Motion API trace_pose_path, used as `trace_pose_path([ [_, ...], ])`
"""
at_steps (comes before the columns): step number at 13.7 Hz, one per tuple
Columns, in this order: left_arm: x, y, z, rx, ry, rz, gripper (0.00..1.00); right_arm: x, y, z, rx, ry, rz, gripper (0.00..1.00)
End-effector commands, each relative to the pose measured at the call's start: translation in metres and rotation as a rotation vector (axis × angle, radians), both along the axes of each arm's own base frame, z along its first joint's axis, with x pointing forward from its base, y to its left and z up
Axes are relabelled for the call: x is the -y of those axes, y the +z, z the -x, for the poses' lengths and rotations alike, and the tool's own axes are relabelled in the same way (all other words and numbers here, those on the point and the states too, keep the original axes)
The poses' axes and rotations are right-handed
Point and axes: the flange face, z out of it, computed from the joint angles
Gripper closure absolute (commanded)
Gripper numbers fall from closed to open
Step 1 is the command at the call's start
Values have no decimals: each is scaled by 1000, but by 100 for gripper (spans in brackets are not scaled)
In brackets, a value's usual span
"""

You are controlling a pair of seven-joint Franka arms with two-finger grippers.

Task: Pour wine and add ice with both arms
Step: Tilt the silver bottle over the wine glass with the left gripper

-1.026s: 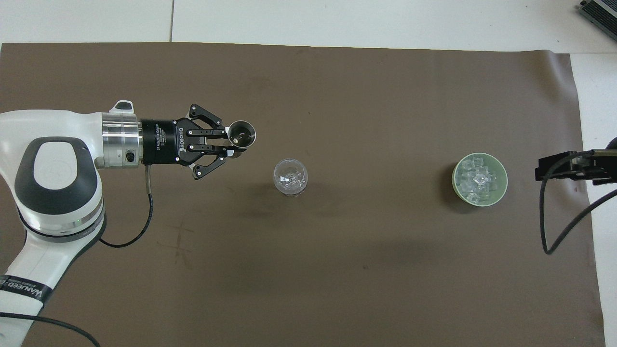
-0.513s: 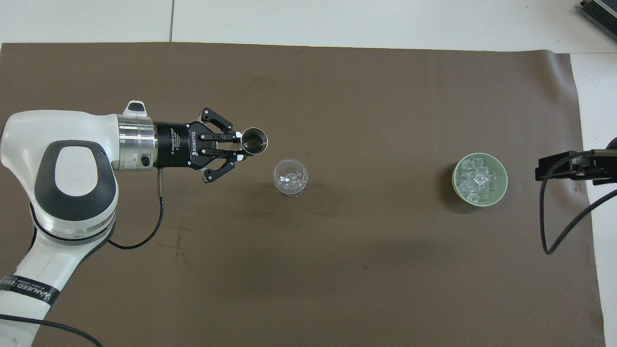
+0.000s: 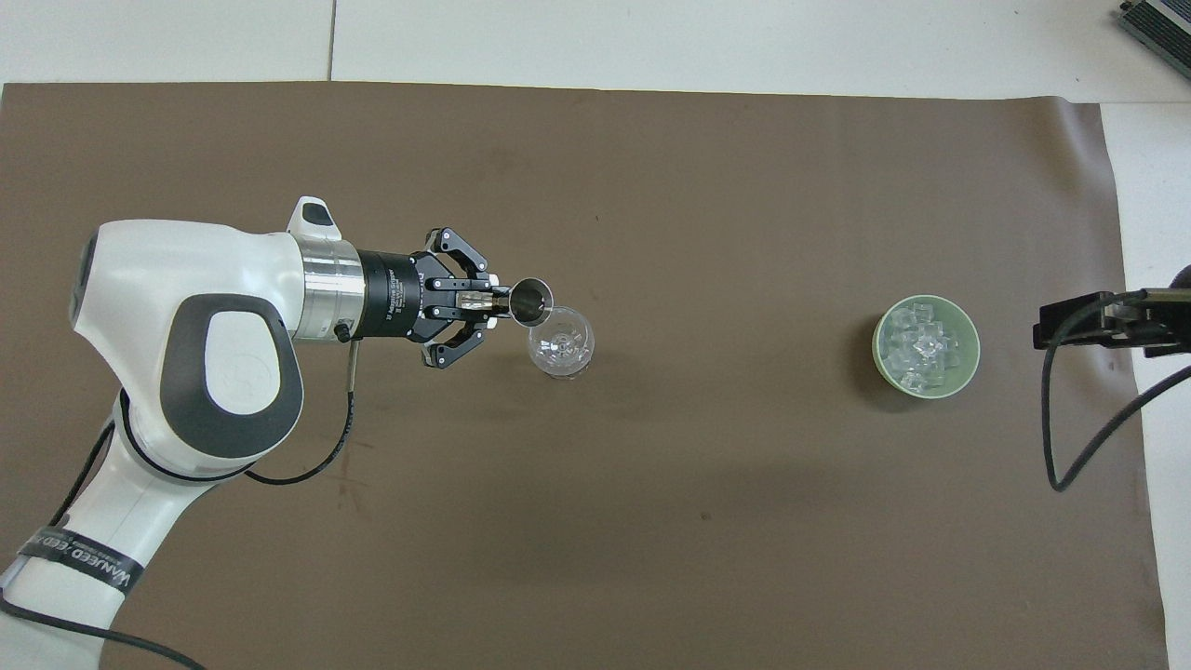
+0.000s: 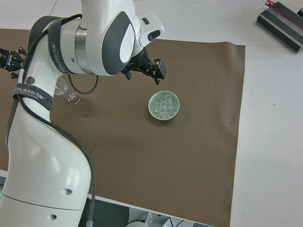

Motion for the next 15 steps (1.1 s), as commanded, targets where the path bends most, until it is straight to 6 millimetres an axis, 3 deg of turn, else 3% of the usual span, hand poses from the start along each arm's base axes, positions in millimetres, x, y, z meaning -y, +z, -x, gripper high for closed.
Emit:
trace_pose_path([
  [1,9,5,13,27,10,-70,100,1,1,8,-3,26,-1,0],
  [15,34,11,23,128,-95,-351,100,1,1,8,-3,26,-1,0],
])
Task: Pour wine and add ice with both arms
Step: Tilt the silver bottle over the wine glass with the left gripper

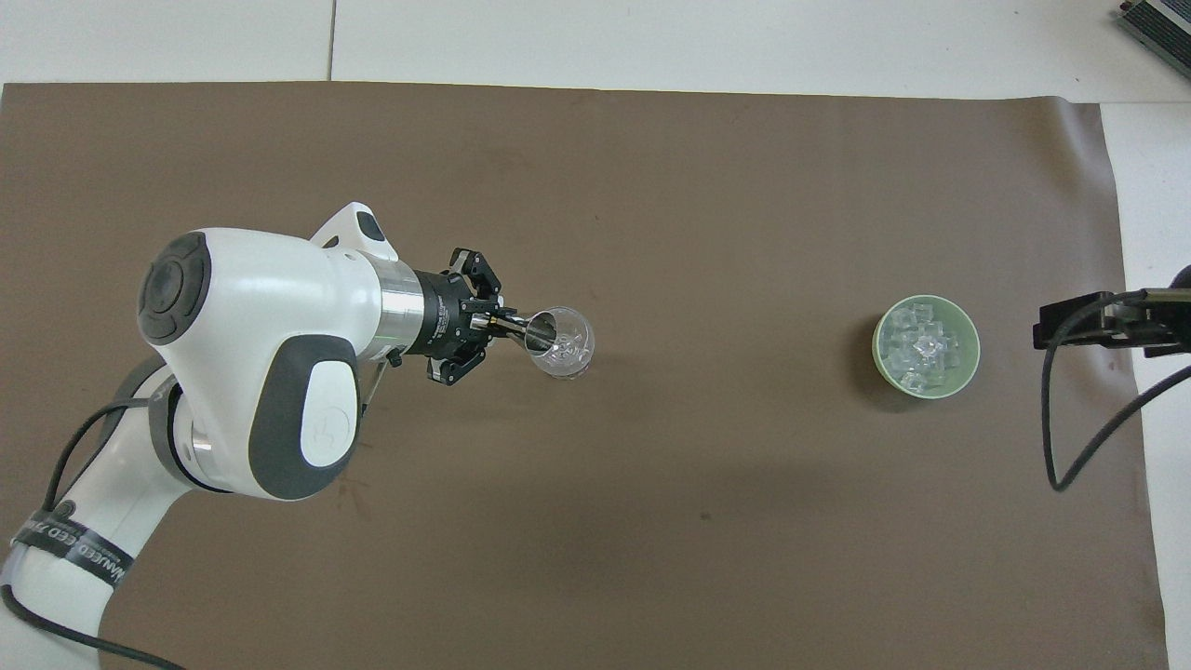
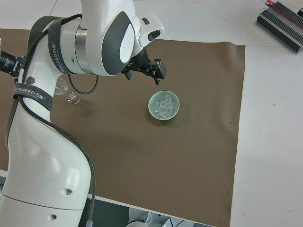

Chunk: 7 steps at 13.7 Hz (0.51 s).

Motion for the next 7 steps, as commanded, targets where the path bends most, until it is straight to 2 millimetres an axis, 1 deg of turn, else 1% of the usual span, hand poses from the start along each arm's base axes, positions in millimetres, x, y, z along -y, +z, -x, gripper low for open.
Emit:
trace_pose_path([
  [1,0,6,5,19,10,-18,100,2,1,8,-3,25,-2,0],
  [3,2,7,6,37,-3,-60,100,2,1,8,-3,25,-2,0],
  [4,7,9,8,47,-9,-85,100,2,1,8,-3,25,-2,0],
  [7,9,12,7,59,-12,-95,100,2,1,8,-3,25,-2,0],
])
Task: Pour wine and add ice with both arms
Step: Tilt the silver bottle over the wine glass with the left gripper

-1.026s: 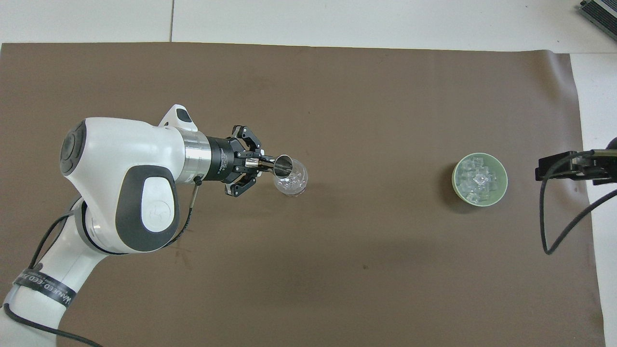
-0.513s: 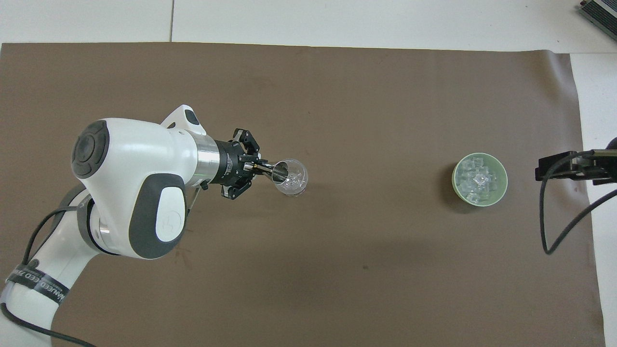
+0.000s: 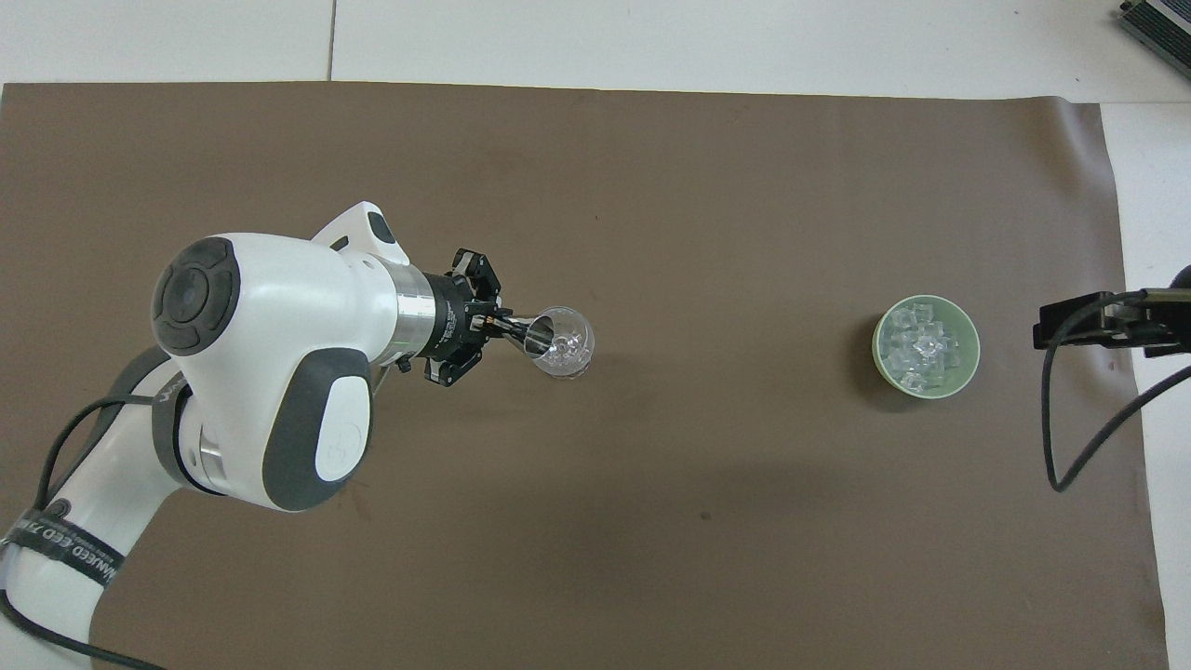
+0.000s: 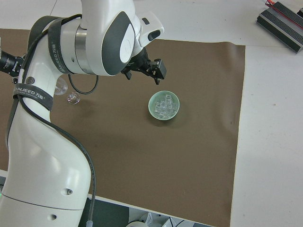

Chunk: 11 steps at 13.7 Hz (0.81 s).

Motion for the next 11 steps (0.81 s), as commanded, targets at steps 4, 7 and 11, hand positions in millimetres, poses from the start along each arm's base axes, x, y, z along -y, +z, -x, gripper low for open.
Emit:
trace_pose_path([
  [4,4,14,2,50,0,-47,100,1,1,8,-3,26,-1,0],
  [7,9,19,2,82,-24,-86,100,1,1,8,-3,26,-1,0],
  [11,19,26,5,128,-69,-132,100,2,1,8,-3,25,-2,0],
])
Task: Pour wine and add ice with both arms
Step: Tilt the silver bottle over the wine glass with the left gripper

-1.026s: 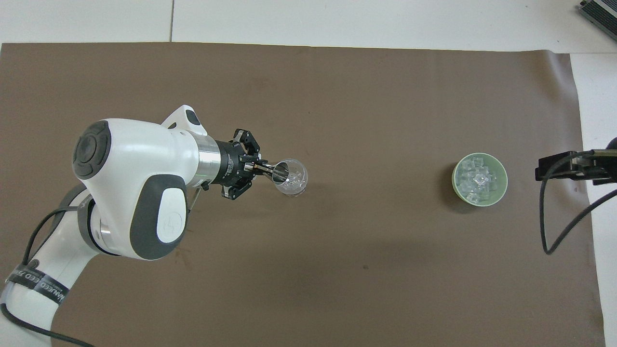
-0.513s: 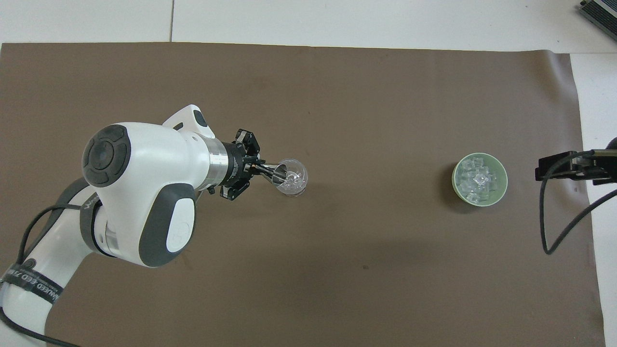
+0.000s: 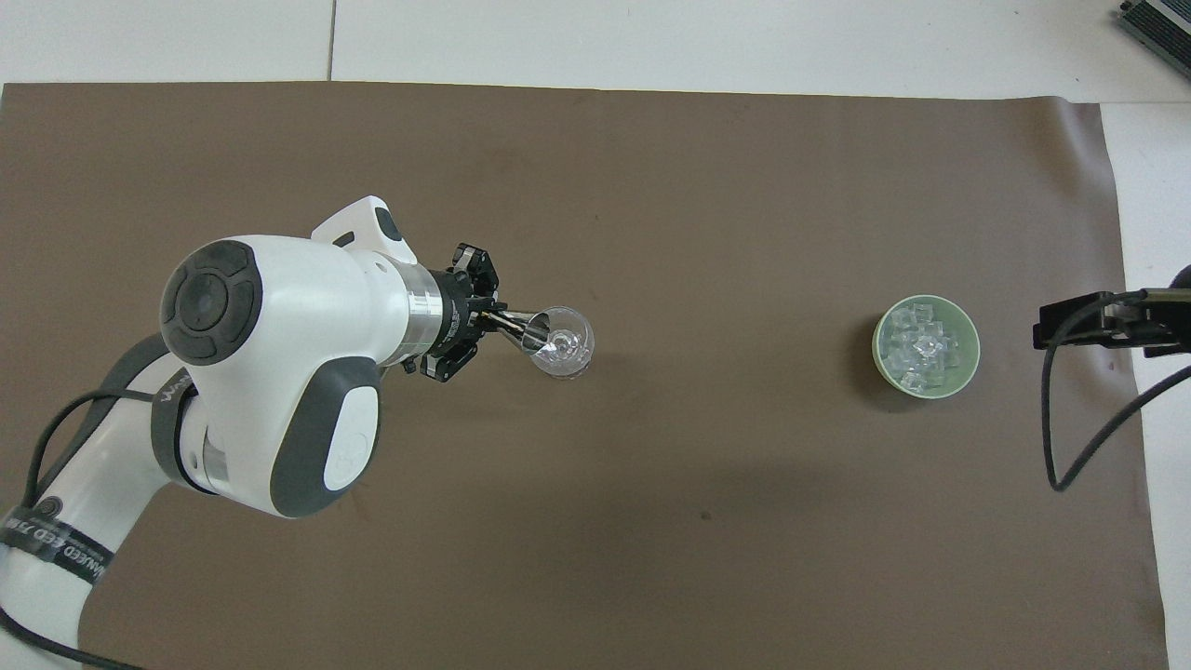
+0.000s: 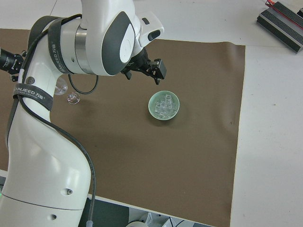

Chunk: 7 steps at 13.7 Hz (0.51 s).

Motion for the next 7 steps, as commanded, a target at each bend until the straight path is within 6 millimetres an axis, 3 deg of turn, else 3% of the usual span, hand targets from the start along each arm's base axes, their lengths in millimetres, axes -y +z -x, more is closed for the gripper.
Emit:
trace_pose_path([
  [1,7,10,3,47,-14,-41,100,0,1,8,-3,28,-1,0],
  [7,24,19,4,134,-51,-107,100,1,1,8,-3,26,-1,0],
])
